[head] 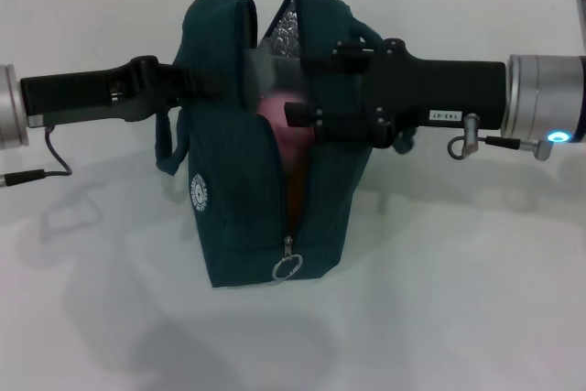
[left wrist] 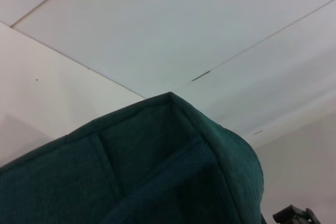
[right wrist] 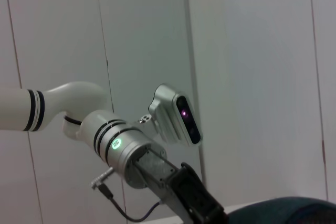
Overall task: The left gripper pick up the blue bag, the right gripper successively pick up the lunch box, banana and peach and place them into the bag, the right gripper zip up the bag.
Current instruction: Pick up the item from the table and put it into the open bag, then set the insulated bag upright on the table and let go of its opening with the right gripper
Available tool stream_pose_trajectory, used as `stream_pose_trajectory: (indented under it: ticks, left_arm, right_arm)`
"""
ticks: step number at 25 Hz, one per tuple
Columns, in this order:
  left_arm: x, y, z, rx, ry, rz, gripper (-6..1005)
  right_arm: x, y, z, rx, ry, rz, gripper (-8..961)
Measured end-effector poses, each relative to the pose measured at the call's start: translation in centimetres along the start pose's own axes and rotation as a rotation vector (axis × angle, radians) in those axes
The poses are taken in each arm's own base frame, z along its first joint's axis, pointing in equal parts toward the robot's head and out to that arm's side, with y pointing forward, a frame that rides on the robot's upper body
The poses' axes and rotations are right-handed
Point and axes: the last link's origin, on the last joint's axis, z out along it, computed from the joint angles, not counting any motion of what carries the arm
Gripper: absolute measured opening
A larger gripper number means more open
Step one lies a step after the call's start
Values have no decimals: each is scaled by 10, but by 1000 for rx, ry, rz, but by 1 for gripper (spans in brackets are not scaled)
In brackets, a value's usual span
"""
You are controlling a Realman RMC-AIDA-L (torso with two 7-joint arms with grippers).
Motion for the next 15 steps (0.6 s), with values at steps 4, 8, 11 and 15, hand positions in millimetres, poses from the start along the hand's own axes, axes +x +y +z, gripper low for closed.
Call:
stream_pose_trajectory:
  ticks: [4, 8, 11, 15]
  left_arm:
    - [-1, 0, 1, -3, 0, 3, 33]
    - [-2, -1, 1, 0, -2, 1, 33]
    - [-4, -4, 0, 10, -1, -3, 33]
    - [-7, -7, 1, 14, -1, -8, 33]
  right_arm:
    - [3, 0, 1, -3, 22, 6, 672]
    - [1, 0, -5, 17, 0, 4, 690]
    - [-1, -4, -21, 71, -37, 9, 720]
    - [-1, -14, -52, 180, -100, 35, 759]
